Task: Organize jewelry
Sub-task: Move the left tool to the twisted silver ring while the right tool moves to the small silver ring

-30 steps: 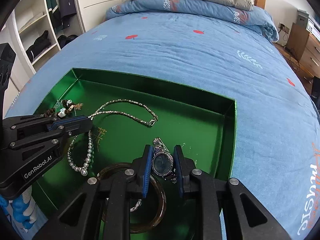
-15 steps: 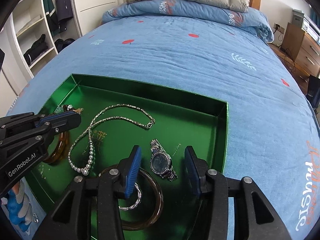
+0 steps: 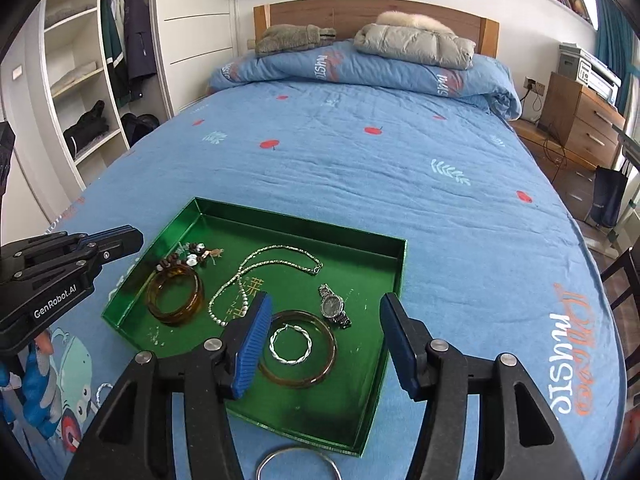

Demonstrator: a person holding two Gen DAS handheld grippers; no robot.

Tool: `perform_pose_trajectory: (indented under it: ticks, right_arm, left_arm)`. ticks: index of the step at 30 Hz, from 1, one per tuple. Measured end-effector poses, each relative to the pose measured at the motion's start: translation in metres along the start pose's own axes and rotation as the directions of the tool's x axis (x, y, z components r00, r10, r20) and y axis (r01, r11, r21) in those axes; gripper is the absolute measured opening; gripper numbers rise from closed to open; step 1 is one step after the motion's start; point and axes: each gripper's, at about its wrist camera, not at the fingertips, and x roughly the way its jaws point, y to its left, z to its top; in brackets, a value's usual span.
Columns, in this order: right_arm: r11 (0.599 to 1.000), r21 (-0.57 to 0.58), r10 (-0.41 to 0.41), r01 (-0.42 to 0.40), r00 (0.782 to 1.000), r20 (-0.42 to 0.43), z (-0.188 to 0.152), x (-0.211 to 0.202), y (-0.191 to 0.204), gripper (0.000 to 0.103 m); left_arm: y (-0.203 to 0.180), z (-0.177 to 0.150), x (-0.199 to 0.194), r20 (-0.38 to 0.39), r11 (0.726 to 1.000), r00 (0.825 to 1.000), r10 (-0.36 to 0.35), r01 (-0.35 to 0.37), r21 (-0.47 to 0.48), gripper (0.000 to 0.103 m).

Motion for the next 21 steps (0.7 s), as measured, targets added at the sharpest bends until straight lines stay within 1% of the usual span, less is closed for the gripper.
perform_pose_trajectory:
  ticks: [3,5,6,8,11,14,18,21]
  right_arm:
    - [1.0,-0.01,-0.002,0.002,1.0,0.018,-0.007,-0.026,0.007,0.058]
    - [1.0,-0.016,-0.002,0.002,1.0,0.031,-0.013,-0.043,0.011,0.06]
    - [1.0,-0.019,-0.002,0.003,0.999,0.037,-0.017,-0.052,0.014,0.064]
    - [1.0,-0.025,-0.004,0.005,0.999,0.049,-0.024,-0.068,0.019,0.065]
    - [1.0,-0.025,-0.004,0.005,0.998,0.068,-0.034,-0.093,0.023,0.067]
    - [1.0,-0.02,-0.003,0.005,0.996,0.088,-0.047,-0.117,0.028,0.07]
    - [1.0,-0.02,-0.012,0.014,0.994,0.105,-0.062,-0.143,0.033,0.072]
    - [1.0,-0.015,-0.016,0.018,0.993,0.117,-0.072,-0.16,0.036,0.073]
  left_arm:
    - [0.005,-0.008,-0.025,0.013,1.0,1.0,0.014,-0.014,-0.003,0.006]
    - [0.009,-0.013,-0.042,0.028,1.0,0.999,0.026,-0.025,-0.016,0.01]
    - [0.011,-0.016,-0.05,0.033,0.999,0.999,0.041,-0.04,-0.021,0.01]
    - [0.017,-0.023,-0.066,0.051,0.997,0.997,0.061,-0.059,-0.041,0.01]
    - [0.028,-0.033,-0.089,0.066,0.995,0.996,0.066,-0.06,-0.079,0.01]
    - [0.037,-0.043,-0.112,0.096,0.993,0.992,0.082,-0.074,-0.092,0.01]
    - [0.05,-0.054,-0.141,0.122,0.989,0.99,0.075,-0.058,-0.134,0.01]
    - [0.057,-0.061,-0.158,0.104,0.989,0.993,0.048,-0.033,-0.145,0.01]
